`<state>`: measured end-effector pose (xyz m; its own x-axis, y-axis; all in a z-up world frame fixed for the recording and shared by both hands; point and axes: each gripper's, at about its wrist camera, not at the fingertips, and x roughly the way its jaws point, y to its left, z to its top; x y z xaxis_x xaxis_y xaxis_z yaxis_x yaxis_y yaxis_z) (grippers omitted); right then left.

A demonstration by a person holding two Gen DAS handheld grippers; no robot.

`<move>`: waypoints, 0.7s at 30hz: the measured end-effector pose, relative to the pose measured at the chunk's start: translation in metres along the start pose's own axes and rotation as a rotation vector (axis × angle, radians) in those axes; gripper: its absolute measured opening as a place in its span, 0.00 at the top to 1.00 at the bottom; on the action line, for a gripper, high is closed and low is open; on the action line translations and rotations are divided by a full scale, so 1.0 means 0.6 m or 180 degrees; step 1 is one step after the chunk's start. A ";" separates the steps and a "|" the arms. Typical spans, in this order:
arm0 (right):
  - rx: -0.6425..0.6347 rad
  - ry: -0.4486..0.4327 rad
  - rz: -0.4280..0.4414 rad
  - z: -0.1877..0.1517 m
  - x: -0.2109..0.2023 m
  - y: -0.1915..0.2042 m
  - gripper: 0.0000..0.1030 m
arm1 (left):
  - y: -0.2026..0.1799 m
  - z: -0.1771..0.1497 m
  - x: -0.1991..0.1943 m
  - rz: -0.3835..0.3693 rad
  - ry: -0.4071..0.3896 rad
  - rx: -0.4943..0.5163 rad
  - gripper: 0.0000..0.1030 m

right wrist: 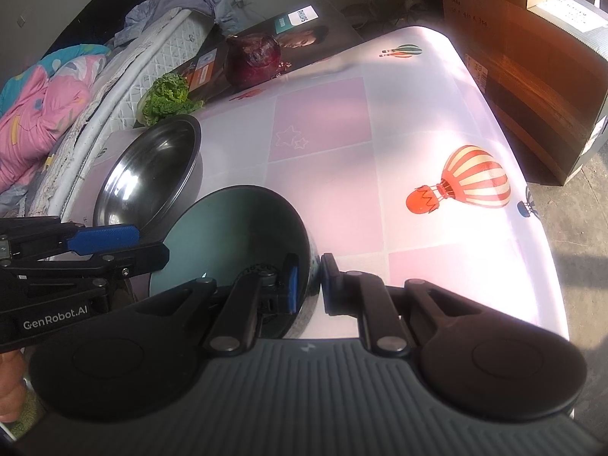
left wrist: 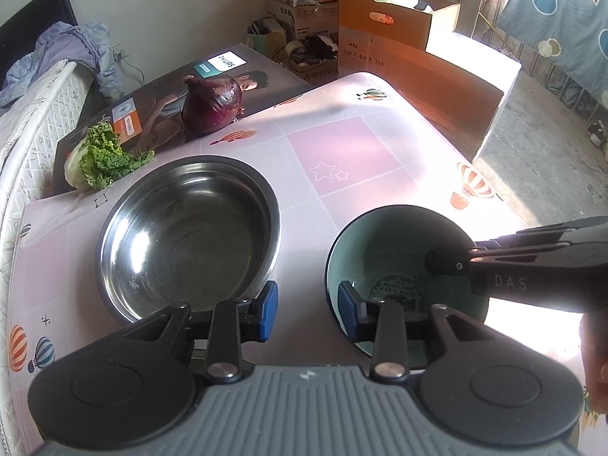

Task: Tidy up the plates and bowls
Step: 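Lift the teal bowl with both grippers and carry it toward the stacked plates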

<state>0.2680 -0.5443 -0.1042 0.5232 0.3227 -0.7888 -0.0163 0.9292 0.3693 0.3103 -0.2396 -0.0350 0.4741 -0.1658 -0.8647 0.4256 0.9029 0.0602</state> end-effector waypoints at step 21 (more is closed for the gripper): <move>0.0268 0.0063 0.0151 0.000 0.016 -0.019 0.86 | 0.054 0.008 0.009 -0.0354 0.0085 -0.0433 0.55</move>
<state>0.2730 -0.5516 -0.1159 0.5065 0.3702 -0.7787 0.0316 0.8946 0.4458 0.3306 -0.2131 -0.0352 0.4084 -0.2586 -0.8754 0.3652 0.9252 -0.1030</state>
